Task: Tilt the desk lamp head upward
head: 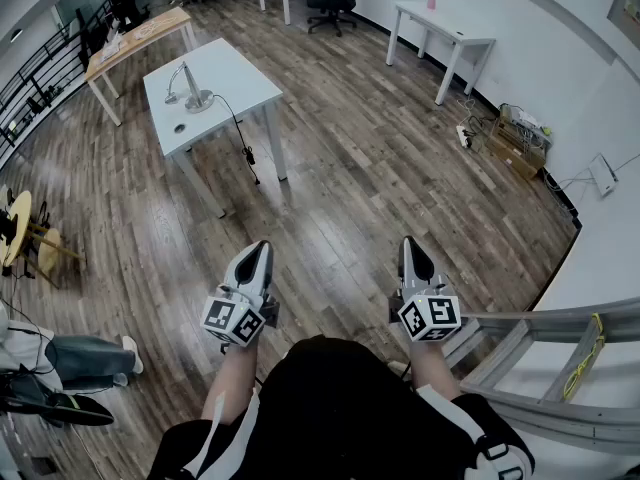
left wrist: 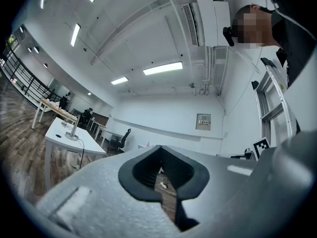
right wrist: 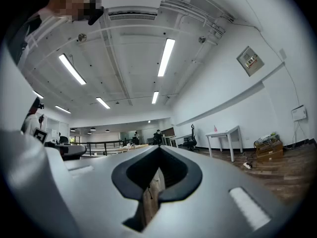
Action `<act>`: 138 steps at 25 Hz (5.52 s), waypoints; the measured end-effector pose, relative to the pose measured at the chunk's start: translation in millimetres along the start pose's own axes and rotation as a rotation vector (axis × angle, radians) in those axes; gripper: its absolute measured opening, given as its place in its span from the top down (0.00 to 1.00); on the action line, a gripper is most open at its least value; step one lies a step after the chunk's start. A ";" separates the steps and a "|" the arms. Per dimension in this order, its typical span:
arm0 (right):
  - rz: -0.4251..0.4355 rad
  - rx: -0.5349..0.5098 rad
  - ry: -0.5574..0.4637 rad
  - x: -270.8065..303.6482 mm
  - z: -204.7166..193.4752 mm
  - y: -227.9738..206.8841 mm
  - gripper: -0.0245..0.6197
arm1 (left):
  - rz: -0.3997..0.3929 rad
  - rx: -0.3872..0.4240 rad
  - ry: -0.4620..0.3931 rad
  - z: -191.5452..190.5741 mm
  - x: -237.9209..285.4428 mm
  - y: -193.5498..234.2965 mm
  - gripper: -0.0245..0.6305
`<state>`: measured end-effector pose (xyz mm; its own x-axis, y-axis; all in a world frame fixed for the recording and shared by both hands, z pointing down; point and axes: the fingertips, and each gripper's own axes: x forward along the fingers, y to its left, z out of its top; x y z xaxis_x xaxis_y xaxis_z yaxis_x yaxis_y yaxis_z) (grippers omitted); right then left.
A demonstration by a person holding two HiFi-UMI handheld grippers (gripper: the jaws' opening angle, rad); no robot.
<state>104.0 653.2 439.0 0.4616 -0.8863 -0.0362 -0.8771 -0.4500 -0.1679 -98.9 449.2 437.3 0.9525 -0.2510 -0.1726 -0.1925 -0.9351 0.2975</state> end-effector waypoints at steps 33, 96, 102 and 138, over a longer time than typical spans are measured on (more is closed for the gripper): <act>0.241 0.053 0.036 47.3 -12.2 55.2 0.95 | 0.295 0.009 -0.061 15.6 -78.8 45.8 0.96; 0.500 0.080 0.113 222.5 -53.2 256.5 0.95 | 0.615 0.047 -0.128 73.7 -202.5 225.8 0.96; 0.525 0.056 0.110 287.6 -51.5 243.3 0.95 | 0.652 0.042 -0.138 69.9 -156.7 255.0 0.96; 0.457 0.049 0.078 532.9 -49.6 219.6 0.95 | 0.588 0.146 -0.128 111.1 37.4 440.5 0.96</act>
<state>150.8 76.7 431.7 0.0165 -0.9989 -0.0433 -0.9800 -0.0076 -0.1989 -174.3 0.1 457.6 0.6429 -0.7543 -0.1327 -0.7156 -0.6534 0.2471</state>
